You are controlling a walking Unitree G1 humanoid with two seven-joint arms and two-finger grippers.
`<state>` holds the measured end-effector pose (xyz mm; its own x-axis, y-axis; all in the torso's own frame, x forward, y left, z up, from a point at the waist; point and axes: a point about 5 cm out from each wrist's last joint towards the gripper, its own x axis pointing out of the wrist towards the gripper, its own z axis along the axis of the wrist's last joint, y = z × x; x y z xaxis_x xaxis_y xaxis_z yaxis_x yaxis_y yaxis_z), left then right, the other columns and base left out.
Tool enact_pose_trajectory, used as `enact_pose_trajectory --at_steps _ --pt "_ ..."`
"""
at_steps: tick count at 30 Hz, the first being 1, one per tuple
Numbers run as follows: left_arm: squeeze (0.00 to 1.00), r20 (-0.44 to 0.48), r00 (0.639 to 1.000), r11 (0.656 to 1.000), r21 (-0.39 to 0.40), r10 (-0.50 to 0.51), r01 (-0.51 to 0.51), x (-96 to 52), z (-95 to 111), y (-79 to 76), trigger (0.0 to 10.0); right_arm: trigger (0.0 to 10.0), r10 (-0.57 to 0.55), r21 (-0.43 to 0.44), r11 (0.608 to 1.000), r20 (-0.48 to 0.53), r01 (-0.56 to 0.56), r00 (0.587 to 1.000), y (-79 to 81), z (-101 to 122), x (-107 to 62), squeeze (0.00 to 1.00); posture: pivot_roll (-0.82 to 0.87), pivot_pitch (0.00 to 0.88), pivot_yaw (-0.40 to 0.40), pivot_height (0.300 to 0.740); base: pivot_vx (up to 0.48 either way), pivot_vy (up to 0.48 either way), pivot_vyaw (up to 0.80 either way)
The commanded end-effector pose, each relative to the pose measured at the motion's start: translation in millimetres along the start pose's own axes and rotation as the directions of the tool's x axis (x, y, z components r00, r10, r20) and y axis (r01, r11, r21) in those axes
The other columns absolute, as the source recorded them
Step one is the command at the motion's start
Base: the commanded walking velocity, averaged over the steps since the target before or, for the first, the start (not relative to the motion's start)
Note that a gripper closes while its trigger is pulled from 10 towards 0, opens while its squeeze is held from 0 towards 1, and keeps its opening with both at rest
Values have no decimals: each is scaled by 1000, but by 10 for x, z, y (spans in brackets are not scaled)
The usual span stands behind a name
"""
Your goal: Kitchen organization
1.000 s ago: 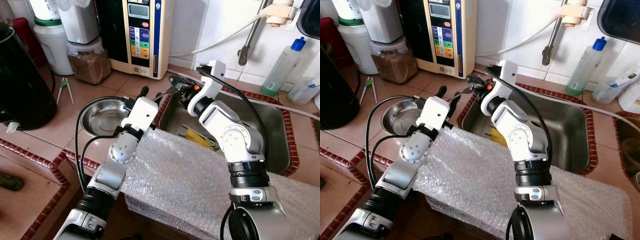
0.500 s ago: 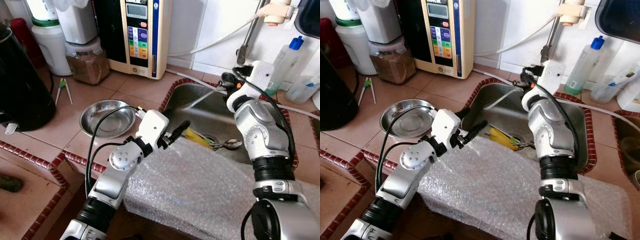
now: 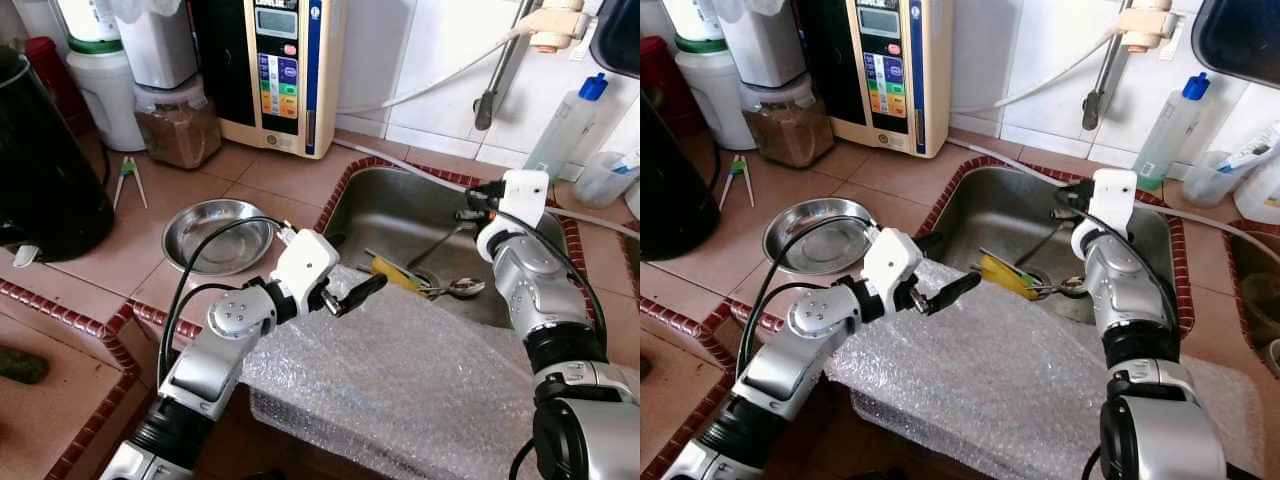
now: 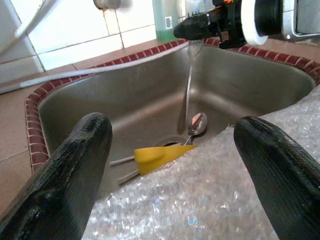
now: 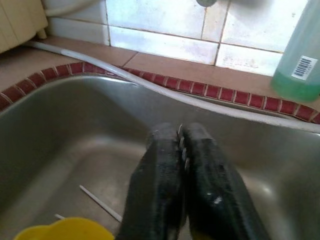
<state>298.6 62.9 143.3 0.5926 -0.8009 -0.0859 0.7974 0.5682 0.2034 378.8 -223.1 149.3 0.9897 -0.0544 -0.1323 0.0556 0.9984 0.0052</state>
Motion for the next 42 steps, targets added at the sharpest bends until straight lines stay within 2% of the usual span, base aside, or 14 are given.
enact_pose_trajectory --at_steps 1,12,17,18,19,23,28,30,32,35,36,37,39,42 --pt "1000 -4 1000 1000 16 -15 15 3 21 -37 10000 10000 -8 -15 1000 -5 8 1000 -41 -33 -5 1000 -26 37 -24 740 0 0 0" --pt "1000 8 999 998 15 53 -53 37 56 27 10000 10000 -11 -15 1000 13 11 1000 -22 -39 6 1000 -30 38 -19 740 0 0 0" --pt "1000 9 976 976 19 216 -216 50 93 199 10000 10000 -15 -18 1000 50 16 999 0 14 10 1000 -31 38 -14 740 0 0 0" --pt "333 7 968 968 4 251 -251 60 112 247 10000 10000 -8 -22 1000 61 9 998 21 37 12 1000 -31 38 -12 740 0 0 0" --pt "90 15 966 966 -13 259 -259 63 130 263 10000 10000 -4 -17 1000 67 5 998 34 50 13 1000 -32 38 -11 740 0 0 0" --pt "0 29 955 955 -50 294 -292 61 168 308 10000 10000 13 -4 1000 99 -13 995 71 101 16 1000 -33 37 -6 740 0 0 0" --pt "0 52 856 856 -95 514 -508 -54 236 593 10000 10000 61 1 998 191 -62 980 128 246 -1 1000 -32 39 0 740 0 0 0" --pt "0 42 779 778 -102 625 -619 -168 250 794 10000 10000 90 -7 996 211 -91 973 147 296 -10 1000 -33 39 5 740 0 0 0" --pt "0 40 765 764 -102 643 -637 -190 252 831 10000 10000 93 -4 995 216 -95 972 150 306 -13 1000 -34 39 7 740 0 0 0" --pt "0 13 697 695 -104 717 -712 -265 235 966 10000 10000 120 4 992 231 -124 966 195 319 -26 1000 -34 38 10 740 0 0 0" --pt "0 -27 628 620 -136 778 -773 -329 202 1082 10000 10000 159 15 986 247 -168 956 277 314 -46 1000 -35 38 11 740 0 0 0" --pt "0 -27 628 620 -136 778 -773 -329 202 1082 10000 10000 159 15 986 247 -168 956 277 314 -46 1000 -35 38 11 740 0 0 0" --pt "0 -66 550 533 -178 832 -827 -398 184 1184 10000 10000 218 3 974 257 -227 941 396 289 -80 1000 -34 39 12 740 0 0 0" --pt "0 -105 489 463 -205 866 -863 -449 148 1230 10000 10000 264 -22 963 256 -267 930 478 269 -107 1000 -33 39 13 740 0 0 0"
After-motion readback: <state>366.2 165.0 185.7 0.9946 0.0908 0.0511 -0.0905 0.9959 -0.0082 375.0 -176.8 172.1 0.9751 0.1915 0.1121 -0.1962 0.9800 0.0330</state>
